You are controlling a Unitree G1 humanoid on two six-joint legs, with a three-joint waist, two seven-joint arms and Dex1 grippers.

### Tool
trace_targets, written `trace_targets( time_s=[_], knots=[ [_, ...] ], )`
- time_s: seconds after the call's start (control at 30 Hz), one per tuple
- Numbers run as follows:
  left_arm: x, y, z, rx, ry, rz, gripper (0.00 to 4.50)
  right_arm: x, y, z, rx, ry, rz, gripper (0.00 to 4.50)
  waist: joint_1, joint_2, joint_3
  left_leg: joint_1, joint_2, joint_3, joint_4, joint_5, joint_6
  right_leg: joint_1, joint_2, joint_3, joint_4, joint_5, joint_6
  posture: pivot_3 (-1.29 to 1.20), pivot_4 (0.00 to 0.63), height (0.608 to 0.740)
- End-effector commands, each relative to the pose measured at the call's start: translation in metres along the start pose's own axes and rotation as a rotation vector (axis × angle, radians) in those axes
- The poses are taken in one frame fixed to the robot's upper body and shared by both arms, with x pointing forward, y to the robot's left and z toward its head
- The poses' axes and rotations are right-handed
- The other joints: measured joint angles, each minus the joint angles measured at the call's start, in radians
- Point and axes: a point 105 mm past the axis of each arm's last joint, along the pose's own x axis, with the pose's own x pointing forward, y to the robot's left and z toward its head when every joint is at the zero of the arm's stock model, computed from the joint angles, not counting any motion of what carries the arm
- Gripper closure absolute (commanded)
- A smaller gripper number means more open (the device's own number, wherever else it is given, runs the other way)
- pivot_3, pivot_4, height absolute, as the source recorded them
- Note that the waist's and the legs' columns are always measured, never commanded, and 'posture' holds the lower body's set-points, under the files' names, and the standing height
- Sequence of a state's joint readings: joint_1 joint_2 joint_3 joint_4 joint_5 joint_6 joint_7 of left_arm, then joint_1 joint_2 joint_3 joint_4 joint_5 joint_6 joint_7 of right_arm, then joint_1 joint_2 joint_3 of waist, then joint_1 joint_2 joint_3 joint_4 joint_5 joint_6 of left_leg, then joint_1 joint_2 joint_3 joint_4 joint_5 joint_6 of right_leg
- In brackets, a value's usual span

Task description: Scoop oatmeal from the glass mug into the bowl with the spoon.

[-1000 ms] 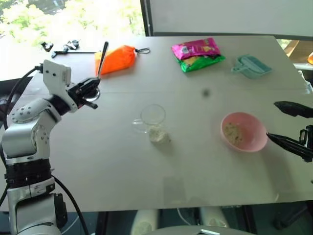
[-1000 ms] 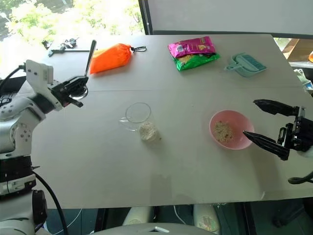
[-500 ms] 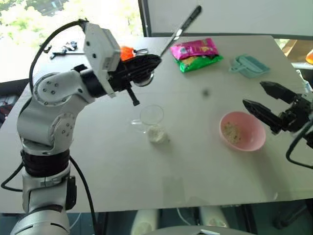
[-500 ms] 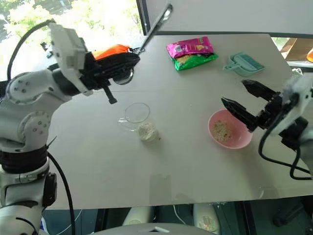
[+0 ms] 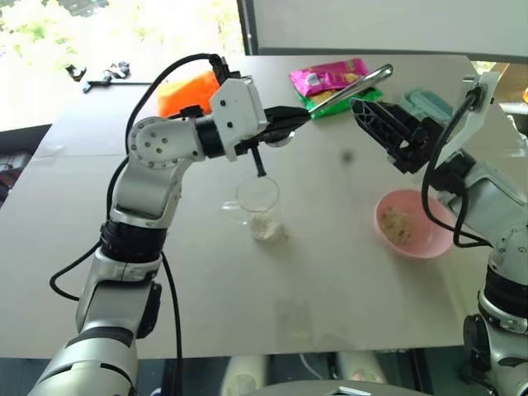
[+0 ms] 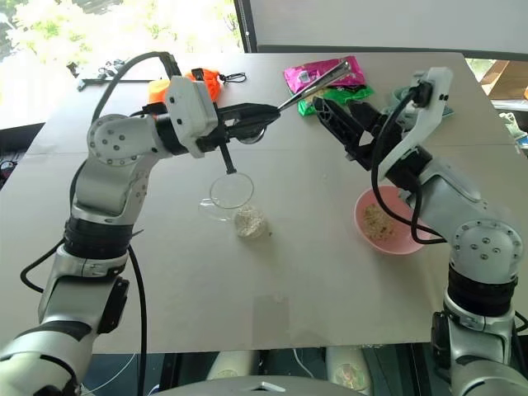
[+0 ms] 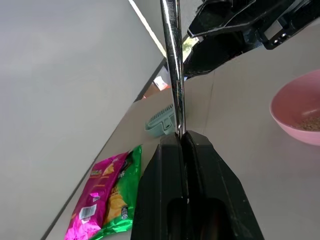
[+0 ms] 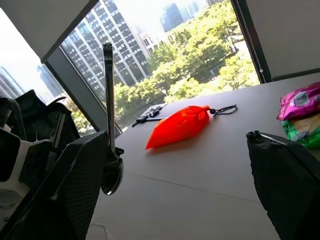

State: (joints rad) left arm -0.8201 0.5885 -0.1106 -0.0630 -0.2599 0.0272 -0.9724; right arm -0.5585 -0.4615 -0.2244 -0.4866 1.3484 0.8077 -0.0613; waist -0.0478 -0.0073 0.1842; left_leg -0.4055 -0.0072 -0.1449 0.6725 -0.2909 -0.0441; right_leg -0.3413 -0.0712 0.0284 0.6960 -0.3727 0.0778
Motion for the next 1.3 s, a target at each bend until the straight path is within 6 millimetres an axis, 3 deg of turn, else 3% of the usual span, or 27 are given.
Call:
trace_targets(
  time_s=[0.03, 0.53, 0.63, 0.87, 0.9, 1.1, 1.13, 1.17, 1.3],
  knots=[
    [0.001, 0.005, 0.014, 0.048, -0.052, -0.002, 4.48, 0.004, 0.016, 0.009, 0.006, -0.037, 0.066, 0.00, -0.006, 0.000, 0.000, 0.000, 0.000, 0.000, 0.000, 0.000, 0.000, 0.000, 0.000, 0.000, 0.000, 0.000, 0.000, 0.00, 0.150, 0.740],
    [0.001, 0.000, 0.010, 0.020, -0.037, -0.014, 4.48, 0.012, 0.034, 0.015, 0.030, -0.060, 0.165, 0.00, -0.023, 0.000, 0.000, 0.001, 0.000, 0.000, 0.004, 0.000, 0.000, 0.000, 0.000, 0.000, 0.001, 0.000, 0.000, 0.00, 0.150, 0.740],
    [0.001, 0.000, 0.010, 0.019, -0.036, -0.013, 4.50, 0.013, 0.034, 0.015, 0.025, -0.048, 0.165, 0.87, -0.023, 0.000, 0.000, 0.001, 0.000, 0.000, 0.004, 0.000, 0.000, 0.000, 0.000, 0.000, 0.001, 0.000, 0.000, 0.00, 0.150, 0.740],
    [0.003, -0.001, 0.011, 0.015, -0.037, -0.011, 4.50, 0.013, 0.035, 0.011, 0.022, -0.012, 0.181, 4.29, -0.023, 0.000, 0.000, 0.001, 0.000, 0.000, 0.004, 0.000, 0.000, 0.000, 0.000, 0.000, 0.001, 0.000, 0.000, 0.00, 0.150, 0.740],
    [0.003, -0.001, 0.011, 0.013, -0.037, -0.010, 4.50, 0.013, 0.035, 0.011, 0.023, -0.009, 0.184, 4.45, -0.023, 0.000, 0.000, 0.001, 0.000, 0.000, 0.004, 0.000, 0.000, 0.000, 0.000, 0.000, 0.001, 0.000, 0.000, 0.00, 0.150, 0.740],
    [-0.001, 0.001, 0.011, -0.042, -0.049, 0.010, 4.50, 0.015, 0.034, 0.014, 0.044, -0.018, 0.185, 4.45, -0.024, 0.000, 0.000, 0.001, 0.000, -0.001, 0.005, 0.000, 0.000, 0.000, 0.000, 0.000, 0.002, 0.000, 0.000, 0.00, 0.150, 0.740],
    [-0.002, 0.002, 0.011, -0.046, -0.051, 0.019, 3.83, 0.015, 0.033, 0.015, 0.045, -0.019, 0.185, 4.50, -0.024, 0.000, 0.000, 0.001, 0.000, -0.001, 0.006, 0.000, 0.000, 0.000, 0.000, 0.000, 0.002, 0.000, 0.000, 0.00, 0.150, 0.740],
    [-0.003, 0.003, 0.011, -0.064, -0.051, 0.023, 3.69, 0.015, 0.033, 0.017, 0.052, -0.024, 0.184, 4.50, -0.024, 0.000, 0.000, 0.001, 0.000, -0.001, 0.006, 0.000, 0.000, 0.000, 0.000, 0.000, 0.002, 0.000, 0.000, 0.00, 0.150, 0.740],
    [-0.012, 0.012, 0.009, -0.144, -0.026, 0.066, 2.22, 0.018, 0.025, 0.029, 0.091, -0.064, 0.161, 4.50, -0.024, 0.001, 0.000, 0.001, 0.000, -0.001, 0.007, 0.000, 0.000, 0.000, 0.000, 0.000, 0.002, 0.000, 0.000, 0.00, 0.150, 0.740]
  ],
)
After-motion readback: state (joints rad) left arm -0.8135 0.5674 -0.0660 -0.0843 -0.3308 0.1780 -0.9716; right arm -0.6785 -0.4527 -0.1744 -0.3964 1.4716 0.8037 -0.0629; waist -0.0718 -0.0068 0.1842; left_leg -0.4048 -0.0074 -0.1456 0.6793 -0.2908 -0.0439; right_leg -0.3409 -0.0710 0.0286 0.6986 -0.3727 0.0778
